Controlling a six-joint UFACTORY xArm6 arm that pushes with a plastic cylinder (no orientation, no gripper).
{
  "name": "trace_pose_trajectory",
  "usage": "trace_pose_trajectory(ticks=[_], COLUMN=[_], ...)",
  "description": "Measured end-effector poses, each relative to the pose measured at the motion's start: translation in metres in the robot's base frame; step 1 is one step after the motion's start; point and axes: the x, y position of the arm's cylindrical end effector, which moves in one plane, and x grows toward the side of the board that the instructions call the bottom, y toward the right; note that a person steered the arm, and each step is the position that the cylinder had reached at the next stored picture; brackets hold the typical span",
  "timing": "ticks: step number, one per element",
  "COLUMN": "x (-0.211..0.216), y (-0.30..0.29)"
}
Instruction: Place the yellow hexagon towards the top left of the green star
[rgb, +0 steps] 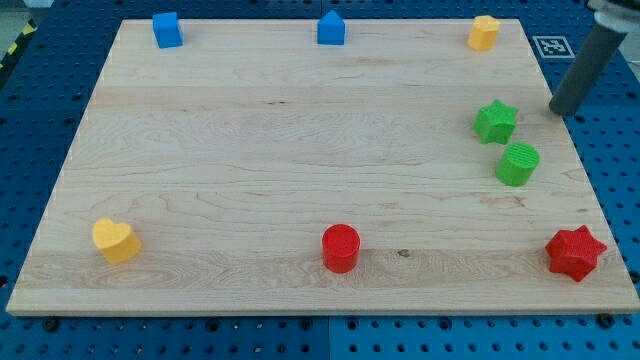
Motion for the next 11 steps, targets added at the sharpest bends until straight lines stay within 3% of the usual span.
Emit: trace_pose_trajectory(ticks=[2, 3, 4, 7, 9, 11], x=[-0.115, -0.151, -0.16, -0.14, -0.094, -0.079], y=[-0.018, -0.045, -0.056, -0.095, -0.095, -0.108])
